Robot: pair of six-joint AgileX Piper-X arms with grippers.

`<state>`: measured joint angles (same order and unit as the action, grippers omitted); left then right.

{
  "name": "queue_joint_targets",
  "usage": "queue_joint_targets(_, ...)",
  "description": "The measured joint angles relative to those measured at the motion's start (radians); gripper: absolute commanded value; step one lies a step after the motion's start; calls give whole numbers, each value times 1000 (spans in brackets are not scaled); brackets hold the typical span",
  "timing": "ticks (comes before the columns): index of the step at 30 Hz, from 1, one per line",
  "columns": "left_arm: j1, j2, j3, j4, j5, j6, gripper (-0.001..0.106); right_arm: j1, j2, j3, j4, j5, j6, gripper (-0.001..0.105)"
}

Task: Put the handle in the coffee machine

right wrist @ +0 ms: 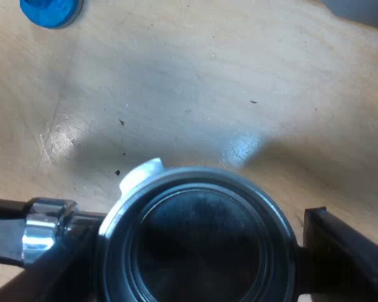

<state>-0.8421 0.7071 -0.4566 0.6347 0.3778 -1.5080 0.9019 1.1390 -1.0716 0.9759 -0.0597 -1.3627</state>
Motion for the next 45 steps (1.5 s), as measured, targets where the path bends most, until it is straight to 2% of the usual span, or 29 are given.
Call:
queue_joint_targets(1,0,0,0,0,0,0,0,0,0,0,0,0,0,18)
queue_joint_targets(2,0,0,0,0,0,0,0,0,0,0,0,0,0,31)
queue_joint_targets(3,0,0,0,0,0,0,0,0,0,0,0,0,0,39)
queue_joint_targets(5,0,0,0,0,0,0,0,0,0,0,0,0,0,70)
queue_joint_targets(7,0,0,0,0,0,0,0,0,0,0,0,0,0,85)
queue_joint_targets(9,0,0,0,0,1,0,0,0,0,0,1,0,3,93)
queue_joint_targets(15,-6,0,7,21,47,19,0,0,-6,0,-24,0,3,93)
queue_joint_targets(28,-5,0,9,22,48,19,0,0,-8,0,-29,0,-12,93)
queue_joint_targets(35,-3,0,-14,37,45,-6,0,0,-102,0,-69,137,-13,93)
queue_joint_targets(45,133,0,-41,37,54,-9,0,0,-214,0,-78,187,-30,93)
